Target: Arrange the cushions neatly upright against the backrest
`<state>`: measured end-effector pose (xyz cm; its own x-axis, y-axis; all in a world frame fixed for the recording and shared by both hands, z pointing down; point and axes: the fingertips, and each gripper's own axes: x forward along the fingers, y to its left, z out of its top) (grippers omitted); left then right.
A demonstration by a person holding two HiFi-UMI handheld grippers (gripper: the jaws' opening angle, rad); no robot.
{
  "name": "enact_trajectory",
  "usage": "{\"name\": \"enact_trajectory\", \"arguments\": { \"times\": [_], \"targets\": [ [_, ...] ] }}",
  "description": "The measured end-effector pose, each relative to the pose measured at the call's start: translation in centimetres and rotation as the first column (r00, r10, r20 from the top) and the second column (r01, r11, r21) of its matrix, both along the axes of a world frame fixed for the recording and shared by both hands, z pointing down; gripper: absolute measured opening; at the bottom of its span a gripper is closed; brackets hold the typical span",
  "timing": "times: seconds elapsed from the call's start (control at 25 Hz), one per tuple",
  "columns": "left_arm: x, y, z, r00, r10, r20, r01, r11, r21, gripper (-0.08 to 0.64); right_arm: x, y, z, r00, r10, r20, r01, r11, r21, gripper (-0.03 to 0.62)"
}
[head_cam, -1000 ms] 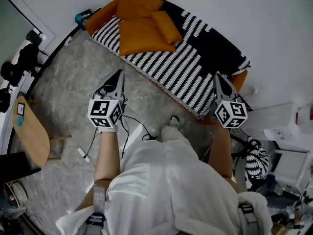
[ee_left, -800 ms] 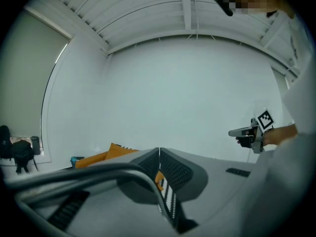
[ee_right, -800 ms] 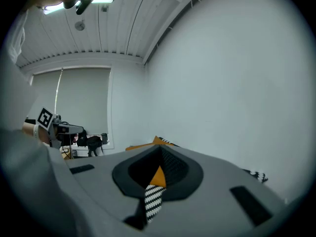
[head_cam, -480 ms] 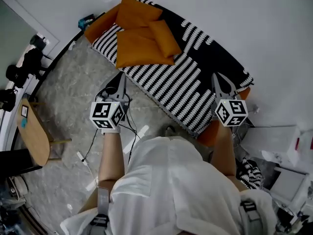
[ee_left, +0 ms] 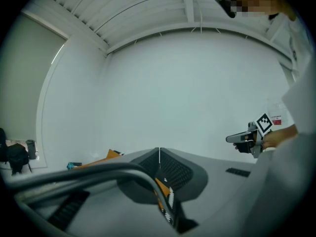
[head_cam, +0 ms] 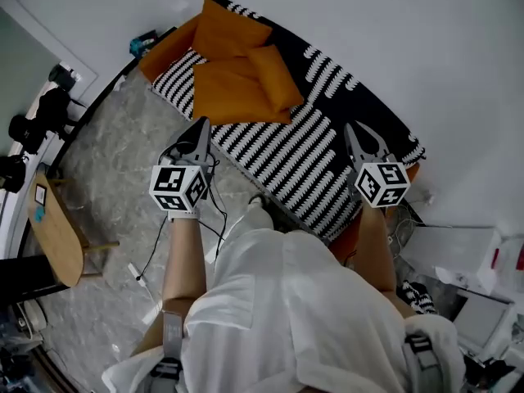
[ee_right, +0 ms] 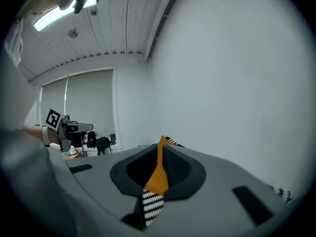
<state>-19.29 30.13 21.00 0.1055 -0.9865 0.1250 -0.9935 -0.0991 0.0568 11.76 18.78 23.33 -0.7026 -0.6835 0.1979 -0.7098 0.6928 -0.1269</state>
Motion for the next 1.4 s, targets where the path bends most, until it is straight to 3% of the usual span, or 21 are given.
{"name": "enact_trajectory", "arguments": {
  "times": [0.2, 0.4, 0.56, 0.72, 0.84, 1.0, 1.16, 1.32, 1.4],
  "targets": [
    [-2.6, -7.7, 1.8, 0.997, 0.072, 0.0, -0.072, 0.997, -0.001, 0.017, -4.5, -4.9, 2.1, 1.0, -0.018, -0.017, 0.017, 1.0, -0.017, 0.07],
    [-5.3, -17.7, 4.7, 0.975, 0.221, -0.005, -0.221, 0.975, -0.022, 0.018, -9.2, -11.1, 4.5, 0.999, 0.031, -0.025, -0.032, 0.999, -0.04, 0.102],
    [-7.2, -25.4, 6.9, 0.933, 0.361, -0.002, -0.36, 0.93, -0.071, 0.04, -12.6, -16.3, 6.9, 0.995, 0.098, -0.033, -0.1, 0.991, -0.09, 0.124],
    [-8.1, -32.3, 9.3, 0.86, 0.511, 0.019, -0.505, 0.854, -0.127, 0.081, -15.3, -20.0, 10.1, 0.984, 0.167, -0.064, -0.175, 0.973, -0.15, 0.133],
    [-7.6, -36.9, 11.6, 0.79, 0.612, 0.031, -0.599, 0.783, -0.166, 0.122, -16.6, -22.3, 13.0, 0.978, 0.185, -0.1, -0.202, 0.959, -0.198, 0.14],
    [-5.6, -41.9, 17.0, 0.667, 0.743, 0.062, -0.697, 0.651, -0.301, 0.164, -17.6, -24.5, 18.3, 0.974, 0.144, -0.173, -0.19, 0.94, -0.285, 0.167],
    [-3.1, -45.7, 23.1, 0.526, 0.843, 0.115, -0.732, 0.517, -0.445, 0.204, -18.1, -27.0, 23.4, 0.972, 0.106, -0.208, -0.175, 0.921, -0.348, 0.184],
    [-1.1, -48.7, 29.1, 0.387, 0.907, 0.168, -0.703, 0.408, -0.582, 0.215, -18.9, -29.2, 28.4, 0.972, 0.059, -0.229, -0.152, 0.899, -0.411, 0.195],
    [-0.1, -49.6, 31.5, 0.3, 0.934, 0.192, -0.683, 0.351, -0.641, 0.216, -19.2, -30.2, 30.9, 0.968, 0.019, -0.249, -0.131, 0.888, -0.442, 0.202]
  ]
}}
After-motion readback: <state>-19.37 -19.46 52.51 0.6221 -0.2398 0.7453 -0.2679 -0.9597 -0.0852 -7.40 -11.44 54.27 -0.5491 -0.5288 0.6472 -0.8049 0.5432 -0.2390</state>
